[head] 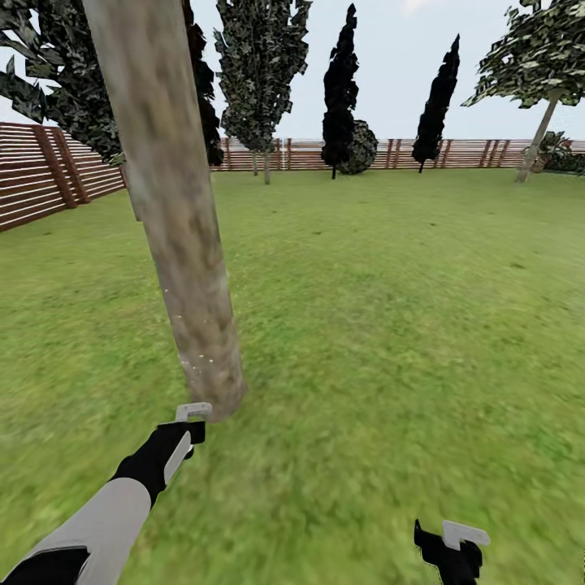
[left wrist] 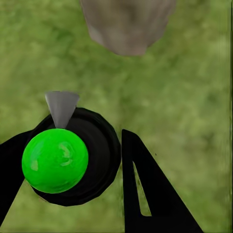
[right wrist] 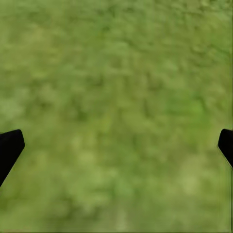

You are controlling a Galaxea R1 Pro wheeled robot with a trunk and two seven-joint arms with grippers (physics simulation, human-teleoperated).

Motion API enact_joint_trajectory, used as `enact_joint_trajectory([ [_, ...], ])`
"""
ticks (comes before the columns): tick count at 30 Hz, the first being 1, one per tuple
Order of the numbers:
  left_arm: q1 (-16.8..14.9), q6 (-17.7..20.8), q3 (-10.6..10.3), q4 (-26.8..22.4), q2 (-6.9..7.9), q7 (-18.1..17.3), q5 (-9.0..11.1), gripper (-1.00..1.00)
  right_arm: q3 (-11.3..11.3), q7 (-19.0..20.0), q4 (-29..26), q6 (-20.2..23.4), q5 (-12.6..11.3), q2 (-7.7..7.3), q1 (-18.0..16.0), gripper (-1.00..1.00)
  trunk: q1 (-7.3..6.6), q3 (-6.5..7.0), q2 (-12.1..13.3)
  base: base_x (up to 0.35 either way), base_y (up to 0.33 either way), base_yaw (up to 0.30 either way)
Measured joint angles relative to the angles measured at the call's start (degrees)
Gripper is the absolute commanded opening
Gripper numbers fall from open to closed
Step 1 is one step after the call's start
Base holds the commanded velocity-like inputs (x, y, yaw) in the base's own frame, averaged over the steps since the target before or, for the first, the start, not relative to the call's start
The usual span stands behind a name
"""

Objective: In the garden, pick up the pesticide atomizer on the floor and spray pesticide onto both trees until each tree trunk is fully covered.

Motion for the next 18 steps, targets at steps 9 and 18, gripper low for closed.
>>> enact_joint_trajectory([
  [9, 0.01, 0.0, -0.08, 0.0, -0.08, 0.0, -0.07, -1.0, 0.0, 0.0, 0.0, 0.0, 0.0, 0.0, 0.01, 1.0, 0.0, 0.0, 0.0, 0.034, -0.272, 0.094],
  [18, 0.01, 0.0, -0.09, 0.0, -0.08, 0.0, -0.07, -1.0, 0.0, 0.0, 0.0, 0.0, 0.0, 0.0, 0.02, 1.0, 0.0, 0.0, 0.0, 0.0, -0.275, 0.274],
])
